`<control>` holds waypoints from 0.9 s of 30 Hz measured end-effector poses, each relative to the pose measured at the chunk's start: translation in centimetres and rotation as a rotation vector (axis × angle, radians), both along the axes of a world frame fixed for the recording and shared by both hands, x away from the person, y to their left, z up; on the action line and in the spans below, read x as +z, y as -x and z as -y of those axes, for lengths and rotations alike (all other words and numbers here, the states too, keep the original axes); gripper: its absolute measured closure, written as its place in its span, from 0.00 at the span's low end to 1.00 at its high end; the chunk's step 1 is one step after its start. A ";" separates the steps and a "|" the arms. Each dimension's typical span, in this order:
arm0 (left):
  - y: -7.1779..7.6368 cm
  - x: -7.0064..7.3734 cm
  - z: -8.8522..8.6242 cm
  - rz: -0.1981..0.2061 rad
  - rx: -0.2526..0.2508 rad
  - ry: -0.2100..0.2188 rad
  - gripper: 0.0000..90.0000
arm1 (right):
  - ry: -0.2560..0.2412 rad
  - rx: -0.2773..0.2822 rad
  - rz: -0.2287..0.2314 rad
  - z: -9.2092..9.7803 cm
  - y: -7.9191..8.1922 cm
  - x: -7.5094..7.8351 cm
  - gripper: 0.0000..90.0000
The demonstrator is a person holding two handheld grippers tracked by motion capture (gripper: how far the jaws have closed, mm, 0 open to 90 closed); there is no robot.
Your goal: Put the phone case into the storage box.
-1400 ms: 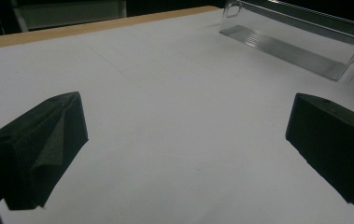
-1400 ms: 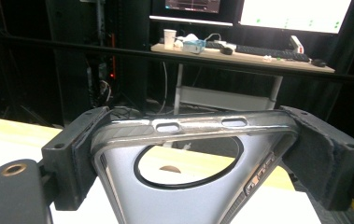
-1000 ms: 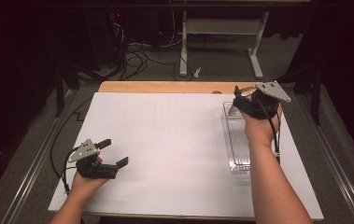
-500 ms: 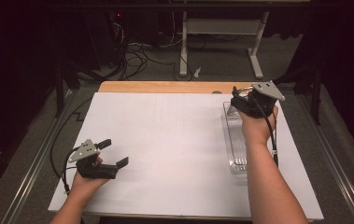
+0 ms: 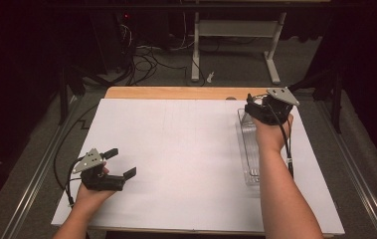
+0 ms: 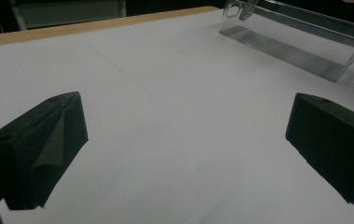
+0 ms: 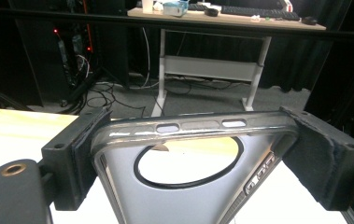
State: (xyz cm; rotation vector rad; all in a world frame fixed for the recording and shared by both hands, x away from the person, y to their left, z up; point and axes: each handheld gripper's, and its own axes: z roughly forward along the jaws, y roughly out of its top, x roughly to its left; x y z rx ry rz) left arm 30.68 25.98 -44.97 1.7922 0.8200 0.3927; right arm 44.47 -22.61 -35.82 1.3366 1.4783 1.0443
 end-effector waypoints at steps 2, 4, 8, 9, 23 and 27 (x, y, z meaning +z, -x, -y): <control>0.0 0.0 0.0 0.000 0.001 0.000 0.00 | 0.003 -0.005 -0.007 0.0 -0.1 -0.1 0.15; 0.0 0.0 0.0 -0.001 0.001 0.001 0.00 | 0.005 -0.009 -0.015 0.0 -0.4 -0.3 0.15; 0.0 0.0 0.0 -0.001 0.002 0.001 0.00 | 0.017 -0.025 -0.035 -0.2 -1.1 -0.4 0.15; 0.0 0.0 0.0 -0.001 0.002 0.001 0.00 | 0.021 -0.027 -0.040 -0.3 -1.2 -0.4 0.15; 0.0 0.0 -0.1 0.000 0.001 0.004 0.00 | 0.032 -0.077 -0.076 -1.2 -2.6 -0.9 0.15; 0.0 0.0 -0.1 0.000 0.001 0.005 0.00 | 0.033 -0.086 -0.081 -1.4 -3.0 -1.1 0.15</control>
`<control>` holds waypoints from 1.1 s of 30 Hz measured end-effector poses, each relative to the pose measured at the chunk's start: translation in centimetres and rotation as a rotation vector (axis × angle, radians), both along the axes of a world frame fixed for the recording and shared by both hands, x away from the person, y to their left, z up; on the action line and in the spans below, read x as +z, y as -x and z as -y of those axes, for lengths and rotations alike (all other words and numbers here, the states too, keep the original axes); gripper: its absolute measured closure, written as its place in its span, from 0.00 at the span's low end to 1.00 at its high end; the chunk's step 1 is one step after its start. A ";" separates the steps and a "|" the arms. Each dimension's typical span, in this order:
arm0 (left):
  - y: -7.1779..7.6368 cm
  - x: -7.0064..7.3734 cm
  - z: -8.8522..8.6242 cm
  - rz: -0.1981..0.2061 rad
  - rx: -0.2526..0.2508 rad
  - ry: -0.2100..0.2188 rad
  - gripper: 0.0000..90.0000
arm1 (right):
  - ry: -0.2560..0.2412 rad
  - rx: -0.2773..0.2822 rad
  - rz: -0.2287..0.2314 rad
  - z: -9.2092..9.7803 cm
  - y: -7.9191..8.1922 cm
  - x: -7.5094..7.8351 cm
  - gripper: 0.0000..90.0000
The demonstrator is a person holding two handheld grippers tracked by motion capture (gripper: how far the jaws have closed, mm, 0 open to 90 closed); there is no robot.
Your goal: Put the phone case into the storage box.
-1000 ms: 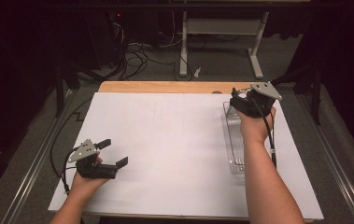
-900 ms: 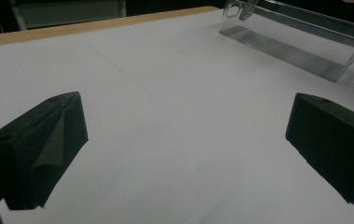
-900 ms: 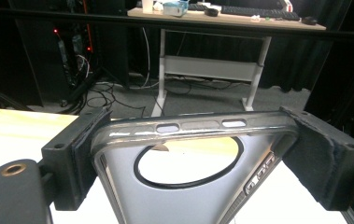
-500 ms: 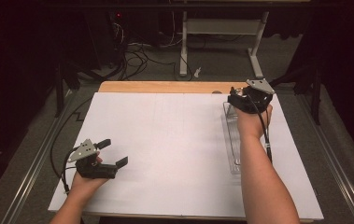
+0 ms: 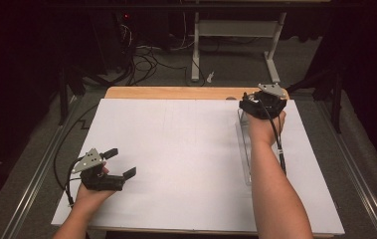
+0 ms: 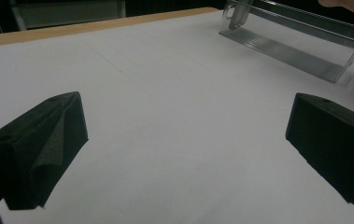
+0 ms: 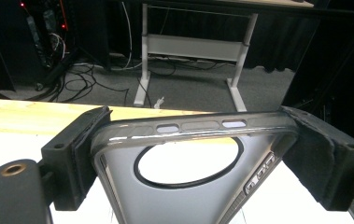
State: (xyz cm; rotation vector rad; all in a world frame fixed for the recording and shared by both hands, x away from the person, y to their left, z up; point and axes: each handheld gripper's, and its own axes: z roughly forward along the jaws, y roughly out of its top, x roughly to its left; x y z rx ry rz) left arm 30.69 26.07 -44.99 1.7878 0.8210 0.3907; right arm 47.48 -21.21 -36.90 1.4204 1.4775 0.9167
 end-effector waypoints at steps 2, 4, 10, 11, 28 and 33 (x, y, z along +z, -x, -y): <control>0.0 0.0 0.0 0.001 0.000 0.002 0.00 | 0.005 -0.005 -0.002 -0.2 -0.2 0.0 0.15; 0.0 0.0 0.0 0.001 0.000 0.003 0.00 | 0.010 -0.007 -0.004 -0.3 -0.4 0.0 0.15; 0.0 0.0 -0.1 0.001 -0.001 0.005 0.00 | 0.005 -0.026 -0.019 -0.5 -0.9 0.0 0.15; 0.0 0.0 -0.1 0.001 -0.001 0.005 0.00 | 0.005 -0.030 -0.023 -0.5 -1.0 -0.1 0.15; 0.0 -0.1 -0.1 -0.002 -0.002 0.007 0.00 | 0.015 -0.055 -0.048 -0.5 -1.8 -0.1 0.15; 0.1 0.0 -0.1 -0.002 -0.001 0.009 0.00 | 0.019 -0.054 -0.050 -0.7 -2.0 -0.2 0.15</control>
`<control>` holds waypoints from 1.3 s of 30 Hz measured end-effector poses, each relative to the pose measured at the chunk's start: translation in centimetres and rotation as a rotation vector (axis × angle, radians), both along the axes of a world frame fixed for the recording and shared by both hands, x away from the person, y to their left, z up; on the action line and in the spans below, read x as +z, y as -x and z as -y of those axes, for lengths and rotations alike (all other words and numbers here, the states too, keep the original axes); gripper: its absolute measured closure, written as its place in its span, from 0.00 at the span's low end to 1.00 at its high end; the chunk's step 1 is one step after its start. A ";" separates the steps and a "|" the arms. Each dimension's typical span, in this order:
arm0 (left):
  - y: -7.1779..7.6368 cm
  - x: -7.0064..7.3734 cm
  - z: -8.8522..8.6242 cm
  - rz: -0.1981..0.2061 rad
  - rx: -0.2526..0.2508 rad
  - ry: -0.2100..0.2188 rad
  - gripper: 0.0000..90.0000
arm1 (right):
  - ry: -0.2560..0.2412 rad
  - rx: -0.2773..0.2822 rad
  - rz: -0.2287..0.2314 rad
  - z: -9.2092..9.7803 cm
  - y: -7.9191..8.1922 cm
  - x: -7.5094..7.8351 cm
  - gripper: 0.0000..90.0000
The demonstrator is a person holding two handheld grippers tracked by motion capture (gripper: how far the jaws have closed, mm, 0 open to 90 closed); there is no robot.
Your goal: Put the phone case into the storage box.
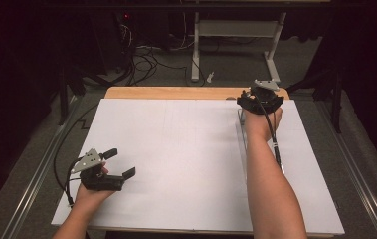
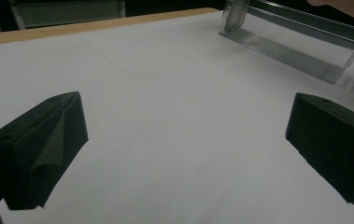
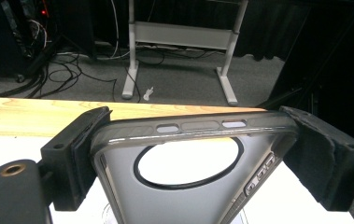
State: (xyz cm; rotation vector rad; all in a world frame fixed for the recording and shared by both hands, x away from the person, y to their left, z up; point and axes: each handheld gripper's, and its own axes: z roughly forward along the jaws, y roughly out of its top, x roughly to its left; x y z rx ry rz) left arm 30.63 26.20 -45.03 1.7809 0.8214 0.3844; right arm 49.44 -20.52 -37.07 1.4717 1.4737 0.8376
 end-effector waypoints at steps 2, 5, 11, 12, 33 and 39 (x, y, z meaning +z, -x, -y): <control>0.0 0.0 0.0 0.000 0.000 -0.001 0.00 | -0.005 -0.002 0.003 0.0 -0.1 -0.1 0.15; 0.0 0.0 0.0 0.000 0.001 0.000 0.00 | -0.010 -0.004 0.001 0.0 -0.1 -0.2 0.15; 0.0 0.0 0.0 0.001 0.001 0.000 0.00 | -0.003 0.008 0.013 0.0 -0.4 -0.3 0.14; 0.0 0.0 0.0 0.002 0.001 0.000 0.00 | -0.001 0.013 0.013 0.1 -0.4 -0.3 0.14; 0.1 0.0 -0.1 0.001 0.001 0.002 0.00 | -0.012 0.039 0.015 0.7 -0.6 -0.4 0.13; 0.1 0.0 -0.1 0.001 0.001 0.003 0.00 | -0.020 0.047 0.011 0.7 -0.7 -0.4 0.12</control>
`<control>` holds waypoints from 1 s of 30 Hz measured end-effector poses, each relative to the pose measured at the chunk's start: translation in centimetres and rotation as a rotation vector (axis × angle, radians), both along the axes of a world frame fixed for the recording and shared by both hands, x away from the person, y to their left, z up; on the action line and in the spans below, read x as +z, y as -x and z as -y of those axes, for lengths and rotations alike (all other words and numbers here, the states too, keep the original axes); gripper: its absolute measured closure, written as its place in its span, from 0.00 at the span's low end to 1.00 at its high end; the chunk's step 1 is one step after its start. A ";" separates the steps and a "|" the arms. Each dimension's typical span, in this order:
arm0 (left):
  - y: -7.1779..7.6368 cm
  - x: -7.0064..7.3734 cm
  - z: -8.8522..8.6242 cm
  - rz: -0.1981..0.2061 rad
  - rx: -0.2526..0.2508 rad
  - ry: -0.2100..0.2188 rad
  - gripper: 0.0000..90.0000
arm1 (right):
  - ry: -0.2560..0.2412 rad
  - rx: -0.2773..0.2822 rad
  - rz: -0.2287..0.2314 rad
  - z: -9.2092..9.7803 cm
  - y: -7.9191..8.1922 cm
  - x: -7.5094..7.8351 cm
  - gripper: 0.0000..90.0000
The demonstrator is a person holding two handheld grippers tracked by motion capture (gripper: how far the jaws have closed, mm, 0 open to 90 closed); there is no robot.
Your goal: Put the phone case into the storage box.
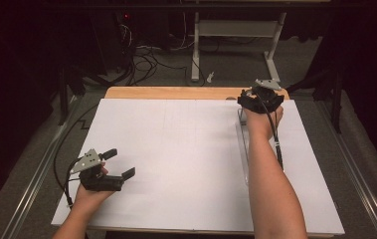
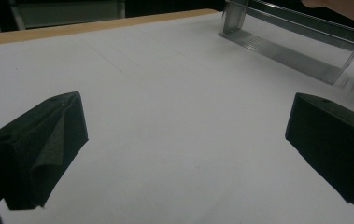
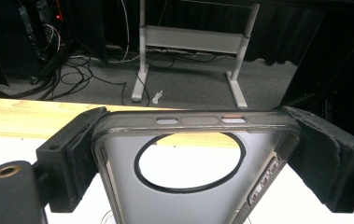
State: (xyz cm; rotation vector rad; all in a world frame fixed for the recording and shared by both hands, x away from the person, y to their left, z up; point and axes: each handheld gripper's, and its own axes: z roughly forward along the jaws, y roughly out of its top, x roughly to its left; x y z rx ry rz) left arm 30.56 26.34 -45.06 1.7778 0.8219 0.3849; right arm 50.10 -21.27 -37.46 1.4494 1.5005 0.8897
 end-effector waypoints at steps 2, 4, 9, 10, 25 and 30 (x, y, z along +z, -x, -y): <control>0.0 0.0 0.0 -0.001 -0.001 0.001 0.00 | 0.000 0.004 -0.006 0.0 -0.1 -0.1 0.12; 0.0 0.0 0.0 -0.001 -0.001 0.001 0.00 | -0.008 0.003 -0.017 0.1 -0.1 -0.2 0.09; 0.0 0.0 -0.1 -0.001 0.001 0.003 0.00 | -0.011 0.007 -0.024 0.0 -0.3 -0.6 0.03; 0.0 0.0 -0.1 -0.001 0.000 0.003 0.00 | -0.013 0.009 -0.022 0.0 -0.3 -0.6 0.02; 0.0 -0.1 0.0 -0.006 0.004 -0.008 0.00 | -0.023 0.046 -0.011 0.2 0.0 -0.4 0.00; 0.0 -0.1 0.0 -0.006 0.003 -0.009 0.00 | -0.028 0.058 -0.011 0.4 0.2 -0.4 0.00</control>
